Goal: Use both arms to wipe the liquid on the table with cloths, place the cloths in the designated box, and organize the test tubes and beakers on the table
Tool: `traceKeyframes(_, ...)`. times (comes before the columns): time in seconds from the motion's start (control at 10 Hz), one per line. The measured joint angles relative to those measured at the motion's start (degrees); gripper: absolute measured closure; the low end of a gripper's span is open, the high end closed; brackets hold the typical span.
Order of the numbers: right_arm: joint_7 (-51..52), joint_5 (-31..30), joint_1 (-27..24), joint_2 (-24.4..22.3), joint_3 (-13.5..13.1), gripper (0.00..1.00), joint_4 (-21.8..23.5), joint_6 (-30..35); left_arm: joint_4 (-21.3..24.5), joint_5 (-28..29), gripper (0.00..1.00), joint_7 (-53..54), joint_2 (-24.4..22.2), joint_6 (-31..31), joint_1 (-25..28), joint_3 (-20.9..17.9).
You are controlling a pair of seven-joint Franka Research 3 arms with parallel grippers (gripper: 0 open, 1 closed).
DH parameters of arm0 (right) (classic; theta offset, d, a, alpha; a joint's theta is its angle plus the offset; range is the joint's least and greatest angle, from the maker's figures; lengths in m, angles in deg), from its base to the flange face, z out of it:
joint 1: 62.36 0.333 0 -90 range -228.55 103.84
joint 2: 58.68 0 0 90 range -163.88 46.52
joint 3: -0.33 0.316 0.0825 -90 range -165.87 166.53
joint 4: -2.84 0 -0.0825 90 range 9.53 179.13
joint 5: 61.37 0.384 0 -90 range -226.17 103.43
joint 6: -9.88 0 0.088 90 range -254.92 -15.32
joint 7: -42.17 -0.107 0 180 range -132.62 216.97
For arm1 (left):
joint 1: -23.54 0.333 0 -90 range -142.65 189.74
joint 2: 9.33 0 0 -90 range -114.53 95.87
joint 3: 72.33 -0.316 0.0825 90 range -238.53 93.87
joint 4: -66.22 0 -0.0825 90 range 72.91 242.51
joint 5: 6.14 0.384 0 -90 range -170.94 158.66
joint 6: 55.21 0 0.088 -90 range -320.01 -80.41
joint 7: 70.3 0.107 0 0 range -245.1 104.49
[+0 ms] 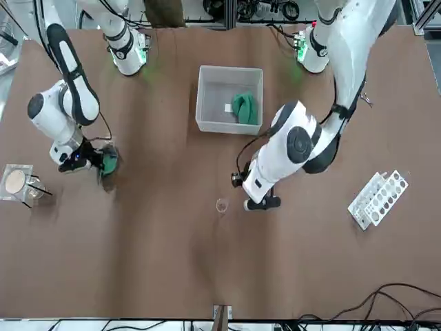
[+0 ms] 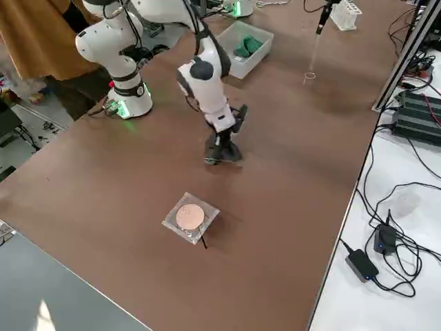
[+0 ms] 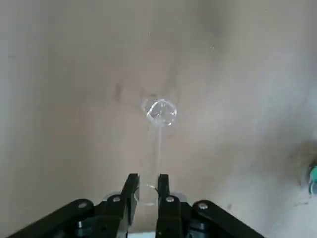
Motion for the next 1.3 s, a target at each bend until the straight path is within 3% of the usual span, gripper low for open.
traceKeyframes(0.3, -6.0, 0.0, 5.0, -0.4, 0.1, 0.93, -12.2, 17.8, 0.0, 0.2, 0.79, -0.3, -7.8, 10.9, 2.4, -2.2)
traceKeyframes(0.6, -18.4, 0.0, 10.5, -1.5, 0.3, 0.93, -21.4, 32.4, 0.2, 0.4, 0.79, -1.3, -12.0, 19.1, 3.0, -12.5)
traceKeyframes(0.9, -33.6, 0.0, 18.8, -2.4, 0.6, 0.93, -24.0, 36.8, 1.0, 0.5, 0.79, -0.7, -13.2, 23.3, 3.4, -20.8)
traceKeyframes(1.3, -55.8, 0.2, 34.7, -3.1, 0.9, 0.93, -24.2, 37.0, 3.1, 0.5, 0.79, 12.6, -16.4, 23.5, 3.8, -34.5)
